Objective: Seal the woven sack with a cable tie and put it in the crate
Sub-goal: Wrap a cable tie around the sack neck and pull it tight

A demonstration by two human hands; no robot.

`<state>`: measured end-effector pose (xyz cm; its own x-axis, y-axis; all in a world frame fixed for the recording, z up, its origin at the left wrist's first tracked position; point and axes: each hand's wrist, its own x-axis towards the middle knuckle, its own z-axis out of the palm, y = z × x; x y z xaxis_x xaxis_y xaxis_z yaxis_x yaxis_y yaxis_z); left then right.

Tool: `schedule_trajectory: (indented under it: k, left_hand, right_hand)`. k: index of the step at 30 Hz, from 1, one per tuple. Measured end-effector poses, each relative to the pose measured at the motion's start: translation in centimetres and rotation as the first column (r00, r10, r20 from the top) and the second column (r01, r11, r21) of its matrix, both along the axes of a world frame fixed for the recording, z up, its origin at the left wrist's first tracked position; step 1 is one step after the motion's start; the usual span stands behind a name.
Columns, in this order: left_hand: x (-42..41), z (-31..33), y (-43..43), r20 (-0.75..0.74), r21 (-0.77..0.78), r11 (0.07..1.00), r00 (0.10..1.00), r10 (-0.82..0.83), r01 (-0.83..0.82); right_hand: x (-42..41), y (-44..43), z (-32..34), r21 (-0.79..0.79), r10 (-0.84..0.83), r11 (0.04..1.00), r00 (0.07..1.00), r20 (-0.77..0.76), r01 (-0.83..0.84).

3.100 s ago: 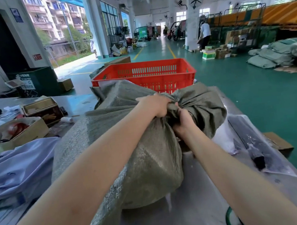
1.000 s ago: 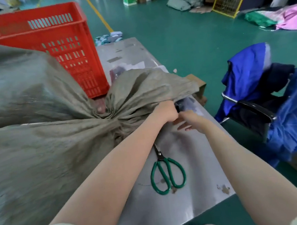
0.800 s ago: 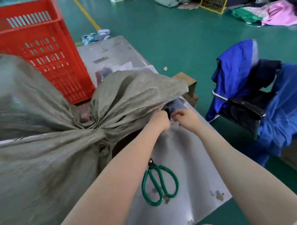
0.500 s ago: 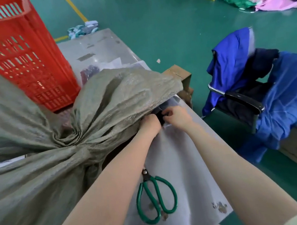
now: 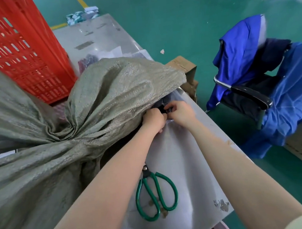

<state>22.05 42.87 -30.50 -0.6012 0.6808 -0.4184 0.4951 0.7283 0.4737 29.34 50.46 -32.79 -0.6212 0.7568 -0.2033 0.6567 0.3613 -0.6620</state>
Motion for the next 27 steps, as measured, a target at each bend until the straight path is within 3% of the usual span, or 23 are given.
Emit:
schedule_trajectory:
  k: [2,8,12,17,20,23,27]
  left_hand:
    - [0.1,-0.1,-0.3,0.033,0.012,1.0,0.999,0.007,-0.007]
    - [0.8,1.0,-2.1,0.321,-0.033,0.997,0.944,0.08,-0.073]
    - [1.9,2.4,-4.8,0.446,-0.107,0.994,0.895,0.014,0.038]
    - [3.6,2.6,-7.1,0.466,-0.165,0.974,0.882,-0.063,0.156]
    - [4.6,2.9,-8.3,0.48,-0.231,0.94,0.869,-0.116,0.253]
    - [4.9,3.2,-9.5,0.456,-0.277,0.913,0.878,-0.148,0.298]
    - [5.0,2.7,-10.7,0.43,-0.147,0.978,0.9,-0.07,0.146]
  right_hand:
    - [0.1,-0.3,0.2,0.012,0.004,1.0,1.0,-0.003,-0.004]
    - [0.3,-1.7,1.5,-0.061,-0.038,0.998,0.998,-0.045,0.035]
    - [1.2,-3.0,2.3,-0.123,-0.021,0.992,1.0,0.01,0.022]
    - [2.6,-5.7,2.9,-0.181,-0.14,0.974,0.99,-0.022,0.134]
    - [3.5,-7.1,2.7,-0.361,-0.314,0.894,0.945,-0.088,0.263]
    - [4.9,-8.2,2.6,-0.583,-0.343,0.78,0.935,-0.091,0.229]
    - [6.3,-9.5,2.8,-0.723,-0.355,0.673,0.925,-0.134,0.154]
